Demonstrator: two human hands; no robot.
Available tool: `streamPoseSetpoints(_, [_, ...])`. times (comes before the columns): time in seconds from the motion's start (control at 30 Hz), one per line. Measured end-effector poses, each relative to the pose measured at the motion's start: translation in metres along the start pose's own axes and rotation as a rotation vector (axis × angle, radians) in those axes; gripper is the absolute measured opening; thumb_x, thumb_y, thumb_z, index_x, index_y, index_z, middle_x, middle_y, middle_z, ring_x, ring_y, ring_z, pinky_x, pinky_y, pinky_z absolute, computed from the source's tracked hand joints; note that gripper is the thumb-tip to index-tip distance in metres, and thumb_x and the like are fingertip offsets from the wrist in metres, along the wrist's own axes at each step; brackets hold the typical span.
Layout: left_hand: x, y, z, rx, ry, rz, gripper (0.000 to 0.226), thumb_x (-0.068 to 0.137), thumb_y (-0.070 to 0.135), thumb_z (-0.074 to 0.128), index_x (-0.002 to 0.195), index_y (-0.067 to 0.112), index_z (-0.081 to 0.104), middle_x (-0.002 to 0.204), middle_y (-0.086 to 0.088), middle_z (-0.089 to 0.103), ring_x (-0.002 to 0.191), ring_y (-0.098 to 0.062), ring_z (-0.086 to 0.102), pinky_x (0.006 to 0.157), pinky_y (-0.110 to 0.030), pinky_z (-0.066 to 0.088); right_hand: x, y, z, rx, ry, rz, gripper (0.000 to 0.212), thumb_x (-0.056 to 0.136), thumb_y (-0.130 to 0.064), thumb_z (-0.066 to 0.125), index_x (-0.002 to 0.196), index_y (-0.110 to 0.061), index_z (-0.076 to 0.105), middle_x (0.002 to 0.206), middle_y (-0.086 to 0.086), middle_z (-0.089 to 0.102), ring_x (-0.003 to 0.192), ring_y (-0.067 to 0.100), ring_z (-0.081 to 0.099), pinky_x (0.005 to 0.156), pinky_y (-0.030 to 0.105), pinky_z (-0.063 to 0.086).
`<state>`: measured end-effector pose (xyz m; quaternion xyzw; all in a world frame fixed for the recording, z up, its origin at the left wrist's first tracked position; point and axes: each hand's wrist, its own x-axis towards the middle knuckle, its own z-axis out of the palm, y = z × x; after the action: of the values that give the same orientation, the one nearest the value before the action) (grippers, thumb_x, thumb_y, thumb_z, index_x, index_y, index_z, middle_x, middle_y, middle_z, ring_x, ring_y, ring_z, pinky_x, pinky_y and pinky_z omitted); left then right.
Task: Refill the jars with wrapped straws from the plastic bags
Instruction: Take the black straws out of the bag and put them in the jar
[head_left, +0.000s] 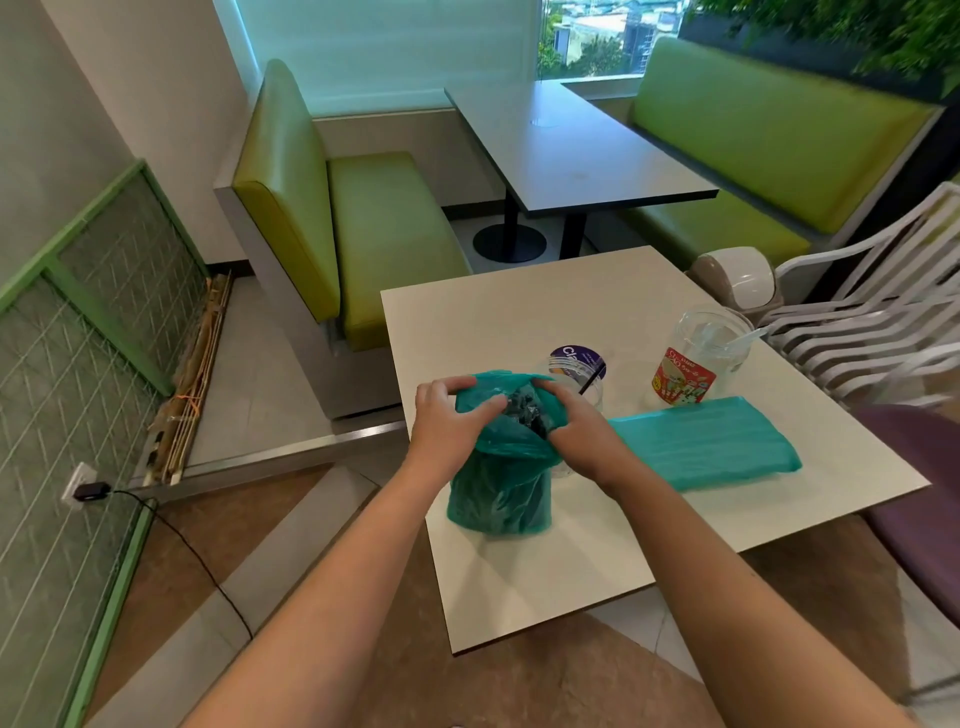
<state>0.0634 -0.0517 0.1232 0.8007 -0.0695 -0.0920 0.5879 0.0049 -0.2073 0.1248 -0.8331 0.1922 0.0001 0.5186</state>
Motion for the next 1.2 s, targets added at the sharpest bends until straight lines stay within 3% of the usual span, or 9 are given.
streamPoseSetpoints(0.1, [0.006, -0.006, -0.003, 0.042, 0.096, 0.041, 0.030, 0.093, 0.027, 0.064, 0.120, 0.020, 0.055, 0.100, 0.000, 0.056, 0.099, -0.016, 0.059, 0.075, -0.024, 0.051, -0.001, 0.002, 0.001, 0.025, -0.054, 0.016, 0.076, 0.083, 0.017, 0.045, 0.143, -0.029, 0.041, 0.143, 0.008, 0.039, 0.126, 0.025, 0.045, 0.100, 0.035, 0.048])
streamPoseSetpoints(0.17, [0.012, -0.011, -0.004, 0.115, 0.078, 0.025, 0.029, 0.097, 0.031, 0.058, 0.123, 0.018, 0.059, 0.096, -0.005, 0.062, 0.092, -0.020, 0.062, 0.075, -0.032, 0.054, -0.003, 0.005, 0.001, -0.022, -0.095, 0.040, 0.077, 0.082, 0.015, 0.045, 0.143, -0.032, 0.039, 0.145, 0.010, 0.031, 0.132, 0.029, 0.037, 0.105, 0.035, 0.043])
streamPoseSetpoints(0.33, [0.017, -0.018, -0.006, 0.110, 0.033, -0.099, 0.042, 0.101, 0.041, 0.048, 0.093, 0.006, 0.068, 0.094, -0.021, 0.070, 0.088, -0.038, 0.066, 0.073, -0.054, 0.058, -0.003, 0.003, 0.002, 0.037, -0.167, 0.068, 0.076, 0.085, 0.016, 0.039, 0.145, -0.030, 0.039, 0.137, 0.006, 0.039, 0.129, 0.024, 0.039, 0.093, 0.024, 0.040])
streamPoseSetpoints(0.5, [0.026, -0.019, -0.008, -0.131, -0.039, -0.311, 0.029, 0.102, 0.035, 0.048, 0.099, 0.011, 0.064, 0.103, -0.011, 0.066, 0.091, -0.022, 0.063, 0.067, -0.043, 0.061, 0.003, 0.008, 0.004, 0.186, -0.158, 0.133, 0.071, 0.082, 0.019, 0.035, 0.139, -0.021, 0.050, 0.131, 0.006, 0.048, 0.120, 0.022, 0.046, 0.097, 0.028, 0.043])
streamPoseSetpoints(0.7, [0.031, -0.030, -0.002, -0.340, -0.033, -0.411, 0.016, 0.101, 0.016, 0.050, 0.102, 0.007, 0.063, 0.107, -0.013, 0.060, 0.102, -0.026, 0.059, 0.052, -0.027, 0.059, 0.008, 0.029, 0.003, 0.380, -0.095, 0.174, 0.059, 0.081, 0.015, 0.044, 0.124, -0.020, 0.065, 0.122, 0.016, 0.063, 0.111, 0.031, 0.062, 0.098, 0.040, 0.052])
streamPoseSetpoints(0.9, [0.023, -0.042, 0.003, -0.288, 0.014, -0.222, 0.023, 0.101, 0.005, 0.047, 0.096, 0.021, 0.063, 0.094, -0.004, 0.064, 0.097, -0.022, 0.063, 0.056, -0.021, 0.056, 0.002, 0.046, -0.003, 0.598, -0.057, 0.118, 0.034, 0.088, -0.004, 0.064, 0.113, -0.026, 0.071, 0.121, 0.015, 0.064, 0.107, 0.028, 0.066, 0.093, 0.043, 0.055])
streamPoseSetpoints(1.03, [0.017, -0.042, 0.001, -0.457, -0.075, -0.310, 0.012, 0.098, 0.025, 0.057, 0.103, 0.022, 0.068, 0.110, -0.004, 0.067, 0.108, -0.016, 0.061, 0.069, -0.024, 0.056, 0.003, 0.056, -0.001, 0.615, -0.131, 0.078, 0.046, 0.084, -0.005, 0.069, 0.125, -0.025, 0.064, 0.127, 0.013, 0.056, 0.108, 0.027, 0.065, 0.096, 0.043, 0.053])
streamPoseSetpoints(1.13, [0.015, -0.047, -0.003, -0.473, -0.169, -0.278, 0.047, 0.075, 0.047, 0.075, 0.116, 0.027, 0.064, 0.118, -0.004, 0.064, 0.113, -0.017, 0.061, 0.083, -0.029, 0.056, 0.004, 0.056, 0.000, 0.615, -0.186, 0.066, 0.055, 0.081, -0.006, 0.072, 0.131, -0.025, 0.058, 0.129, 0.009, 0.054, 0.109, 0.025, 0.065, 0.098, 0.042, 0.051])
streamPoseSetpoints(1.2, [0.014, -0.052, -0.006, -0.374, -0.212, -0.224, 0.061, 0.063, 0.046, 0.082, 0.120, 0.039, 0.059, 0.123, -0.005, 0.060, 0.115, -0.021, 0.060, 0.094, -0.036, 0.055, 0.005, 0.054, 0.002, 0.620, -0.200, 0.059, 0.060, 0.078, -0.009, 0.077, 0.131, -0.027, 0.057, 0.129, 0.006, 0.055, 0.111, 0.024, 0.065, 0.099, 0.041, 0.051])
